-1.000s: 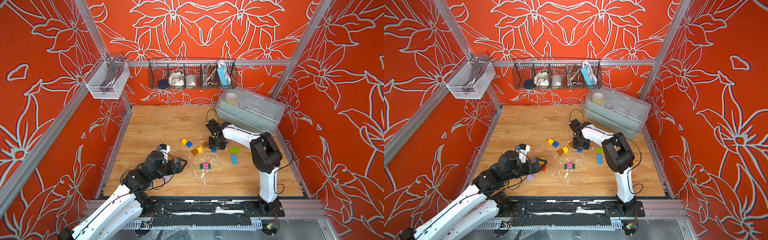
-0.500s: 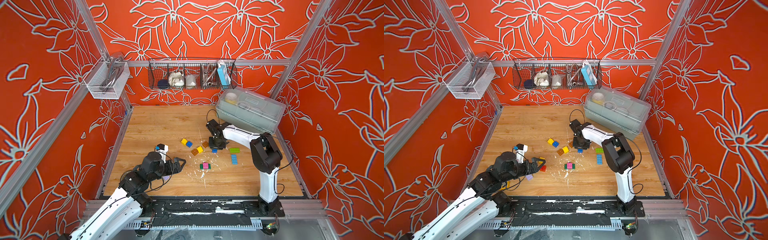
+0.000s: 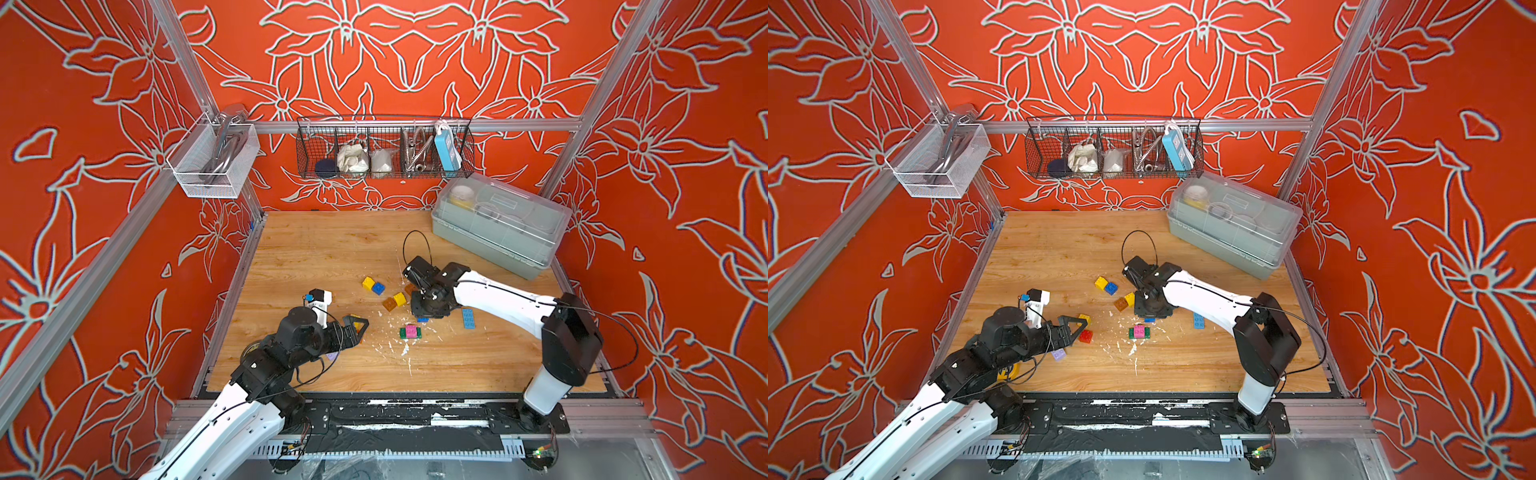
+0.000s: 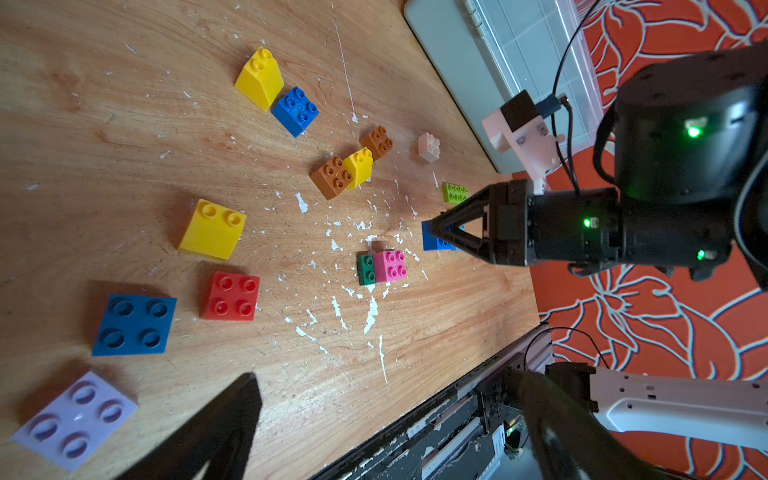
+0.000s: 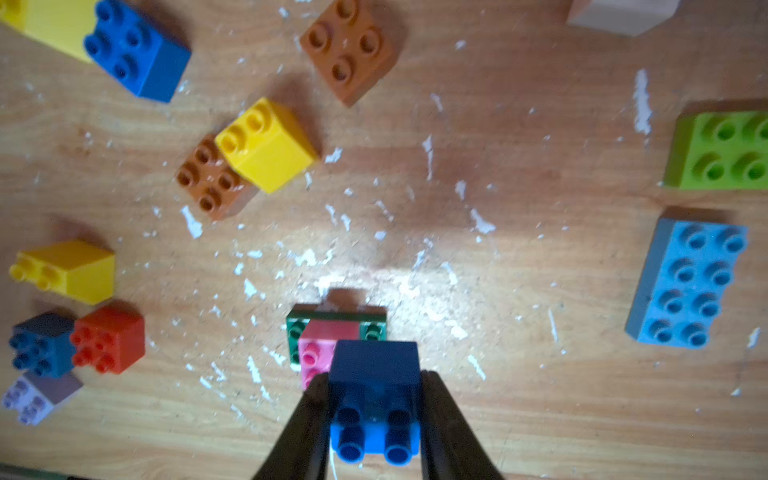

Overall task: Assemble the number 1 with lego
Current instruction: Assemble the lego brick with the lego brick.

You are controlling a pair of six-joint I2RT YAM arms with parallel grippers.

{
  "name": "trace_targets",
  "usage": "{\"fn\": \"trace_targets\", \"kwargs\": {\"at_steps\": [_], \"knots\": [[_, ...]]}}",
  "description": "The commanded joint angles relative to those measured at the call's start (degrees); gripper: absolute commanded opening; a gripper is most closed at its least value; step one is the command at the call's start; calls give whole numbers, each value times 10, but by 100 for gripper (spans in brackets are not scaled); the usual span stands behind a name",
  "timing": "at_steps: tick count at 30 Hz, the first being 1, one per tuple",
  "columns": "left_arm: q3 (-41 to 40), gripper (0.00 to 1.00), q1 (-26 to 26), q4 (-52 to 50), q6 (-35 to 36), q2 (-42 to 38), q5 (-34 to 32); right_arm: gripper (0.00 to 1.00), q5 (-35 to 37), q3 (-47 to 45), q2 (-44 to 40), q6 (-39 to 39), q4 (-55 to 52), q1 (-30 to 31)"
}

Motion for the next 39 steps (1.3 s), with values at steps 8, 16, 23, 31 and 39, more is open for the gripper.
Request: {"fn": "trace_targets", "kwargs": {"at_steps": [8, 16, 23, 31, 39], "knots": [[-11, 98, 4, -20, -7, -26, -8, 20, 17, -5, 16, 56, -12, 44], [-13, 98, 5, -22, -9, -38, -12, 19, 15, 5, 57, 59, -1, 51], [-16, 98, 6, -23, -9, -45, -11, 19, 18, 17, 73, 55, 0, 50], [-17, 98, 7, -22, -10, -49, -12, 19, 13, 19, 84, 52, 0, 50], [-19, 98, 8, -26, -12, -56, -14, 19, 17, 16, 107, 51, -8, 49]]}}
